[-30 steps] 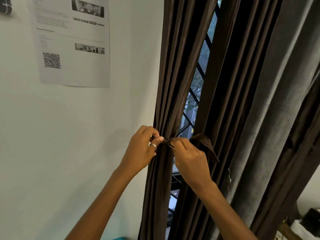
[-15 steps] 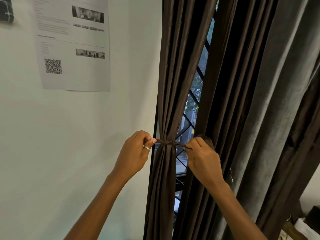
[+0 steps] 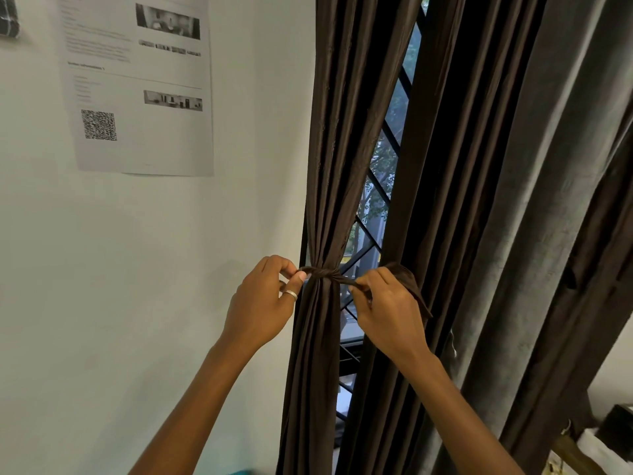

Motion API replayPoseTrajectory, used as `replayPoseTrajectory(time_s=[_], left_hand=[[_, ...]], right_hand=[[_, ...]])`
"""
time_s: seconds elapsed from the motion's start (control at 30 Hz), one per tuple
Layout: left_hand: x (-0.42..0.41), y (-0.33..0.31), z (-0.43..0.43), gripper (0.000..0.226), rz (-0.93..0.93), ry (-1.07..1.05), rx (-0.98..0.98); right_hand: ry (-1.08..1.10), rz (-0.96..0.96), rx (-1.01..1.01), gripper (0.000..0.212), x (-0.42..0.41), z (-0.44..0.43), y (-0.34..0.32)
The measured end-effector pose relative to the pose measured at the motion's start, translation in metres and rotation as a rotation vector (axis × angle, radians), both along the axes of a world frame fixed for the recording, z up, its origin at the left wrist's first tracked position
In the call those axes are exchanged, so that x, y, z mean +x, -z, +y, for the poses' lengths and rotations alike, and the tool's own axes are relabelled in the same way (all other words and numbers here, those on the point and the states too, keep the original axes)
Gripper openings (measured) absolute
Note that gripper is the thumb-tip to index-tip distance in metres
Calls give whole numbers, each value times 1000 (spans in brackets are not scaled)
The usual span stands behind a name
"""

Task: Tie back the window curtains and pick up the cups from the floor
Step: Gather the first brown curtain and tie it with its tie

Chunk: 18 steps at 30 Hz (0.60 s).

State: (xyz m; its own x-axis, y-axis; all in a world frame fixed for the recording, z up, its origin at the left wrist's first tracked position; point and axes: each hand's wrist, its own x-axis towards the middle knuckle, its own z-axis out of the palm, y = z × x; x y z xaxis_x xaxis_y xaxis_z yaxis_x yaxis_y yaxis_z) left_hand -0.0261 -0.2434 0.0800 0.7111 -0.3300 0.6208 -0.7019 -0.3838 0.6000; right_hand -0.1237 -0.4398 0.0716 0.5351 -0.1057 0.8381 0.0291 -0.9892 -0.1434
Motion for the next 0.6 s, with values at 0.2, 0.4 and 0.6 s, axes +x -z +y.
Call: replayPoseTrajectory(time_s=[0.2, 0.4, 0.6], left_hand=[[-7, 1, -9, 21, -12, -57, 33], [-17, 1, -29, 19, -28, -158, 23], [-32, 6, -66, 14, -40, -156, 31]], right_hand=[[-41, 58, 68, 9, -2, -12, 2], [-29, 69, 119, 16, -11, -44, 13], [53, 64, 210, 18, -20, -93, 12]])
